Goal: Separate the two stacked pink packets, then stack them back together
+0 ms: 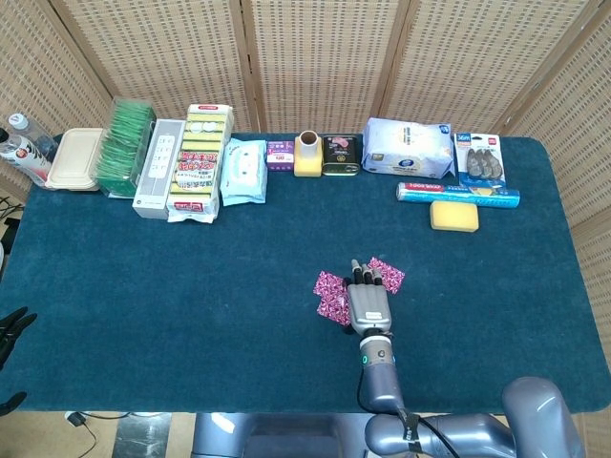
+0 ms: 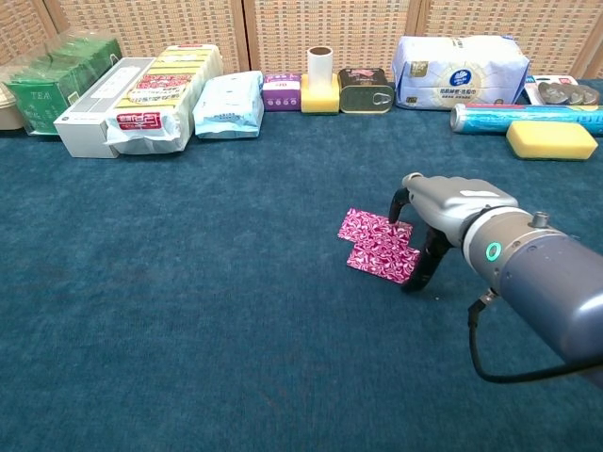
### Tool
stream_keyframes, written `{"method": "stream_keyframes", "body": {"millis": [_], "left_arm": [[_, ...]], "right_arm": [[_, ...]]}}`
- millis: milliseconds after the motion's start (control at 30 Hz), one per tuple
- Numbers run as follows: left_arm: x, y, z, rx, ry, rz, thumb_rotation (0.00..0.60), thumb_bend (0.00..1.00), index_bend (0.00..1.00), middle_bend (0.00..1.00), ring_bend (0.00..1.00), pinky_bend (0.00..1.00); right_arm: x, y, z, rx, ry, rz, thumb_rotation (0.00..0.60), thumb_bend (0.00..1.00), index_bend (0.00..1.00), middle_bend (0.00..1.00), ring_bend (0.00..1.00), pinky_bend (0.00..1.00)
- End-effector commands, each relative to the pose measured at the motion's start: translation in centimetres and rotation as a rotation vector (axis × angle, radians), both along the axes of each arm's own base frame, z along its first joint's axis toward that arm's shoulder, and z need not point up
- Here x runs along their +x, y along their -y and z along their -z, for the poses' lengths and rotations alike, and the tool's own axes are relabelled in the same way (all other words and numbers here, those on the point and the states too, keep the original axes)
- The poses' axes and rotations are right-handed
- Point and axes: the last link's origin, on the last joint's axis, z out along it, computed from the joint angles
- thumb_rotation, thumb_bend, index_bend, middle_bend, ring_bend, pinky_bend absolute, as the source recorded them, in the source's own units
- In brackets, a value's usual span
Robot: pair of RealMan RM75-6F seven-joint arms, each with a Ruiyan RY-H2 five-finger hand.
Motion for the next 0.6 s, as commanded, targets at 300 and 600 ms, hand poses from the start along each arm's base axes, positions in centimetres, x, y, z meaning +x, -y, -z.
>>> {"method": "stream_keyframes", "body": {"millis": [300, 600], "left_arm": [[0.02, 0.04, 0.0, 0.001, 0.0, 0.001, 0.6, 0.03, 0.0, 0.0, 0.0, 0.04], [0.08, 0.11, 0.04, 0.002, 0.0, 0.003, 0.6, 0.03, 0.0, 0.0, 0.0, 0.04]], "right_arm": [[-0.74, 0.65, -0.67, -0.023, -0.031, 0.014, 0.6, 0.02, 0.26, 0.0, 0.0, 0.01], [-0.64, 0.36, -0.51, -0.002, -0.009, 0.016, 0.6, 0.08, 0.29, 0.0, 0.0, 0.01]]}}
